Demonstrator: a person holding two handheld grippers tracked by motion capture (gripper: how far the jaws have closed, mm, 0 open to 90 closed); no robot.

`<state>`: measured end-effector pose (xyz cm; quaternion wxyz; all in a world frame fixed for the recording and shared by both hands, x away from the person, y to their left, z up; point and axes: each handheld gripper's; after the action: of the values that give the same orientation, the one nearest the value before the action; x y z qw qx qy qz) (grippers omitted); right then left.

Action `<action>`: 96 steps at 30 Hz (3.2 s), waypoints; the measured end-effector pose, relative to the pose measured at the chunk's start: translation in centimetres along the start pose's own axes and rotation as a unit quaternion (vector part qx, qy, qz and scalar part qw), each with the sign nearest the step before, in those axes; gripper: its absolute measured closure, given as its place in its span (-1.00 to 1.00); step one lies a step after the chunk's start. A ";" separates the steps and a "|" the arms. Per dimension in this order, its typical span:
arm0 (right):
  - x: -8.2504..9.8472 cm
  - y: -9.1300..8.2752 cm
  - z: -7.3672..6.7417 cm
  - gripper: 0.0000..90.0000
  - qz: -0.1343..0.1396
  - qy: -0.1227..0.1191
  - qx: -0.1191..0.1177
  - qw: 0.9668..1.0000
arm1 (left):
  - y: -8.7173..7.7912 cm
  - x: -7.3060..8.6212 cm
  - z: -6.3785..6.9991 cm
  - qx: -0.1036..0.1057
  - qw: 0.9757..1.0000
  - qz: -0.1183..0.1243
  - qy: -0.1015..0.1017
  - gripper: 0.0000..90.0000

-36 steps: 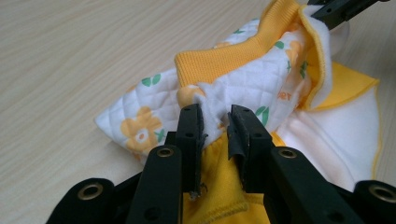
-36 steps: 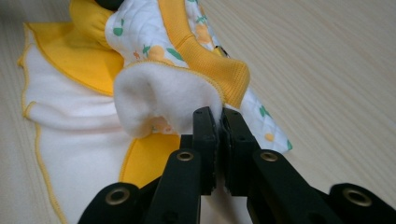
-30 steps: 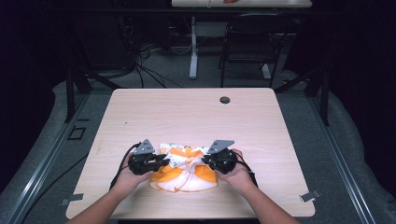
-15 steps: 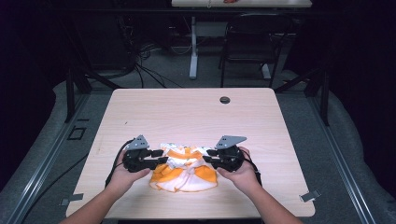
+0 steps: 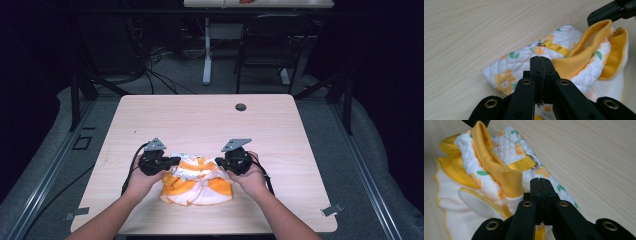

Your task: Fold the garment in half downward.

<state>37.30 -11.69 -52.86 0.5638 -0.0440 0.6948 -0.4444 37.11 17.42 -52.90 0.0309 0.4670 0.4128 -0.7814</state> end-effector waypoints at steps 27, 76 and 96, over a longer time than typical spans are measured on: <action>2.5 -0.7 -5.6 0.96 -0.015 -0.059 -0.062 0.996 | -0.3 5.2 3.4 0.061 0.998 -0.026 0.022 0.99; 6.3 0.2 -7.2 0.95 0.001 -0.023 -0.053 0.998 | -0.3 8.1 3.8 0.014 0.998 -0.032 0.043 1.00; 4.9 1.7 -4.6 0.97 -0.014 0.001 -0.048 0.999 | 1.8 5.6 1.6 -0.001 0.999 -0.042 0.009 1.00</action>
<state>32.46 -10.81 -57.73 0.5541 -0.0799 0.7151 -0.4185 33.60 17.05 -57.84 -0.0055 0.4562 0.4332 -0.7773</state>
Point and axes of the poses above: each handheld gripper's, and its own axes: y roughly forward along the jaws, x roughly out of its underside, z roughly to its right, and after that the axes turned 5 degrees about -y, right-handed
